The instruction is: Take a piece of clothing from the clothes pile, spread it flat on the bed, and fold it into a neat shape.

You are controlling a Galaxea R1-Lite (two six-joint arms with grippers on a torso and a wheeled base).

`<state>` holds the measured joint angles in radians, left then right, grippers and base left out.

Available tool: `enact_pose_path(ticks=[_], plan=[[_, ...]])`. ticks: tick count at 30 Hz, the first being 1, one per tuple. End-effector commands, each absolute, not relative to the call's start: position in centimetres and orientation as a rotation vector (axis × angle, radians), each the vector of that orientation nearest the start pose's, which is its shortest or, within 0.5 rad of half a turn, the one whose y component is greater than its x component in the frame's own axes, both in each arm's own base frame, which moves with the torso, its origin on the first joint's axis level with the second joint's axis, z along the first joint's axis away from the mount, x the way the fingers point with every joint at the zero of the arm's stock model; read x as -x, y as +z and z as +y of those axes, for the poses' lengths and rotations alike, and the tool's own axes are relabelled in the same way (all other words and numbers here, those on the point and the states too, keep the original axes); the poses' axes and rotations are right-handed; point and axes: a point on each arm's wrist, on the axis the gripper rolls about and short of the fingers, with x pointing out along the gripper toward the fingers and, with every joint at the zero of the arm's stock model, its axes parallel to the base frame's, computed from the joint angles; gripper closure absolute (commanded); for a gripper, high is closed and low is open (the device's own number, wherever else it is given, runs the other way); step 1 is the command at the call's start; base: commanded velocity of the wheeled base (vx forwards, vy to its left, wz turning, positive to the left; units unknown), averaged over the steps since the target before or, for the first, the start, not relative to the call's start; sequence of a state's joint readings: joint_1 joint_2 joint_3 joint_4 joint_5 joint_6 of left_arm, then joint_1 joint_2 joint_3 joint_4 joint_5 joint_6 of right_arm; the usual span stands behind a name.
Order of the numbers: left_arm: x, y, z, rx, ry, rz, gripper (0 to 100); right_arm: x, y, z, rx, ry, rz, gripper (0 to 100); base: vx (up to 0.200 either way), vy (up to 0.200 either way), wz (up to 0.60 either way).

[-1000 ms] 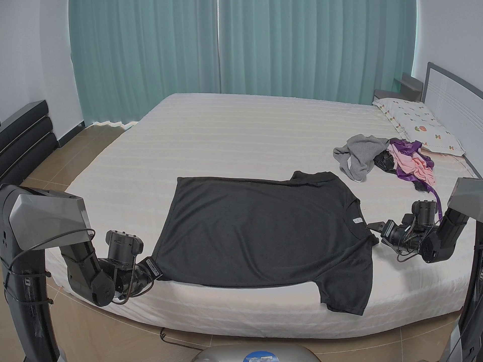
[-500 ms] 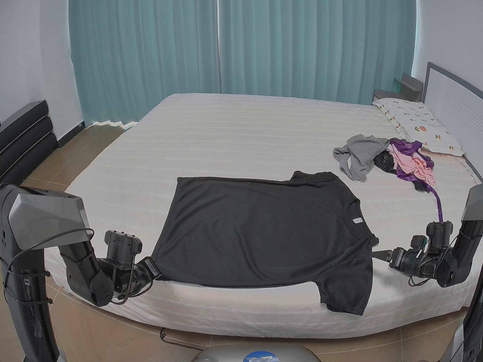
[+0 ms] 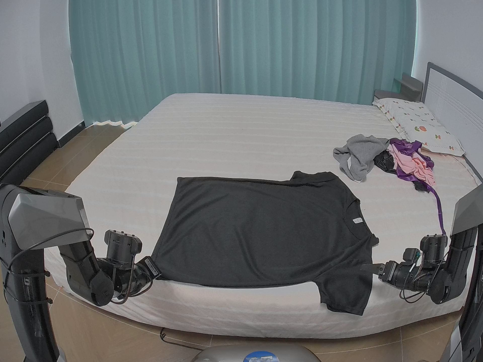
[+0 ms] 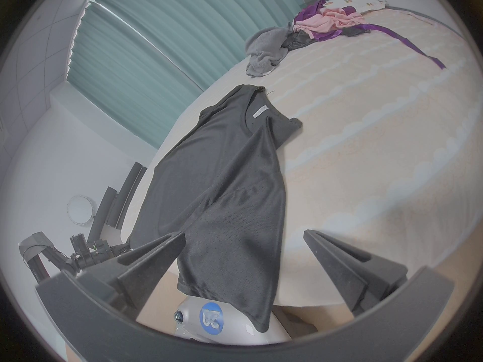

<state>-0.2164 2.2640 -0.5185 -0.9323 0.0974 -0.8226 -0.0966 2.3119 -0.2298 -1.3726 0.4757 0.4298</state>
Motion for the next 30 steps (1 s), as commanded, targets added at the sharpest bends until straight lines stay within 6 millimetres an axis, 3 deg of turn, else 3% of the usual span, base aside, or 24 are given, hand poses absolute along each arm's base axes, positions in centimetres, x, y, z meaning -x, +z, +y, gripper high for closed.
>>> enact_pose_path(ticks=[1,18,19,30], plan=[[-30.0,-3.0,-6.4,0.647,0.223,0.799,100,-25.5,-5.0,-0.9,-0.62,0.215,0.811,0,0.0,0.0,0.0],[-29.9,-3.1,-6.4,0.646,0.222,0.8,100,-26.3,-5.3,-0.2,-0.671,0.226,0.738,0,0.0,0.0,0.0],[-29.9,-3.1,-6.4,0.646,0.223,0.802,100,-26.2,-5.4,-0.2,-0.671,0.223,0.742,100,0.0,0.0,0.0],[-30.0,-2.9,-6.4,0.649,0.22,0.797,100,-25.3,-4.3,-1.2,-0.642,0.166,0.719,100,0.0,0.0,0.0]])
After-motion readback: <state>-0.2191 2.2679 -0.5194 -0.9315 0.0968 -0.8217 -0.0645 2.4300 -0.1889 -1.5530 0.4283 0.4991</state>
